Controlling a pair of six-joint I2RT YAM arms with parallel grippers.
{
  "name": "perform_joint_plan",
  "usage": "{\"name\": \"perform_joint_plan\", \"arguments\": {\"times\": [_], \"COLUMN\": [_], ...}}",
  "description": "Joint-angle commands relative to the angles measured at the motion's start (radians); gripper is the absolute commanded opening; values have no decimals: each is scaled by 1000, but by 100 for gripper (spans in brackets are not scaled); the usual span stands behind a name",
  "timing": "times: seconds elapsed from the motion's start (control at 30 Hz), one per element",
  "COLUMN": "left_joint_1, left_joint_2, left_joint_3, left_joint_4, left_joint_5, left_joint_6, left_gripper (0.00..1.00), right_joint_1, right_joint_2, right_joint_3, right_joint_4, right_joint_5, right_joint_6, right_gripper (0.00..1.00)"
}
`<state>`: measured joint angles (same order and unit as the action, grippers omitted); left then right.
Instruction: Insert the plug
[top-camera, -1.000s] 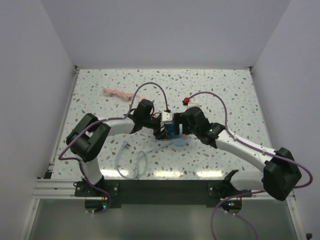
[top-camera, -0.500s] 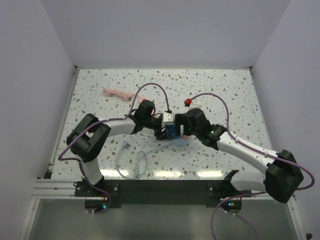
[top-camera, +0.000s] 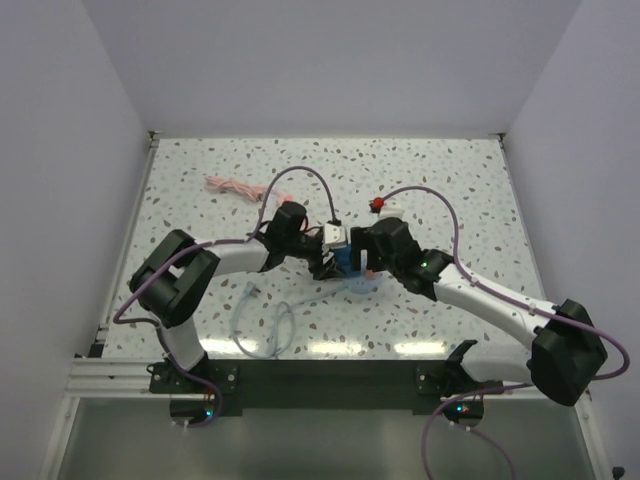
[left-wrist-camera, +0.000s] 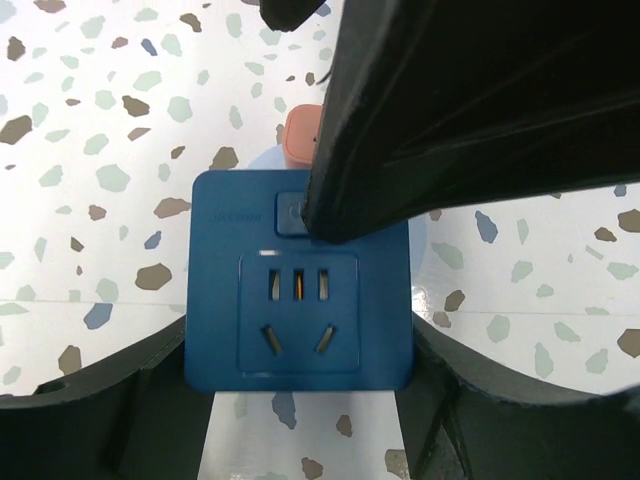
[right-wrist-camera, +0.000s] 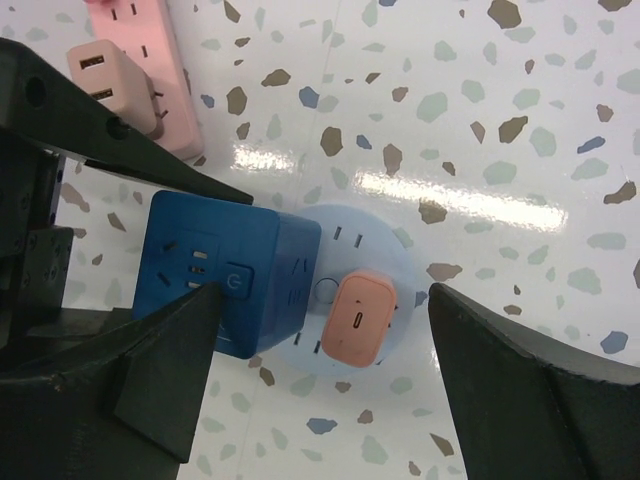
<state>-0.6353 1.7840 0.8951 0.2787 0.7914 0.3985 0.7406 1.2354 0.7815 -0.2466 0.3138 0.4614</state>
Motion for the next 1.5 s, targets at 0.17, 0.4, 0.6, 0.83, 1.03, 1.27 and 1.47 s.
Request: {"name": "perform_joint_plan", "arguments": {"times": [0.17, 0.4, 0.6, 0.83, 1.03, 1.27, 1.47], "left_joint_1": [6, 6, 5, 8, 20, 42, 52], "left_joint_2": [-75, -54, -31, -26, -44, -12, 44], "left_joint_3": [-30, -30, -35, -73, -140, -222, -220], "left_joint_4": [162, 174, 195, 315, 505, 783, 959], "left_joint_5": [57, 77, 103, 149, 184, 173, 169], "left_joint_6": [-44, -44, -46, -95, -194, -342, -460], "left_gripper": [70, 70, 46, 23, 8, 7, 7], "right_joint_1": [-3, -3, -3, -4, -3, -3, -3], "right_joint_2": [-4, -4, -17, -115, -188, -195, -186], "right_joint_3": [-36, -37, -8, 10, 19, 32, 24], "right_joint_4": [-166, -143, -158, -169, -158, -146, -131], "right_joint_5": [94, 76, 87, 99, 76, 44, 31], "right_joint_6": [-12, -17, -30, -46, -49, -55, -56], "right_gripper": [88, 88, 88, 89, 89, 89, 89]}}
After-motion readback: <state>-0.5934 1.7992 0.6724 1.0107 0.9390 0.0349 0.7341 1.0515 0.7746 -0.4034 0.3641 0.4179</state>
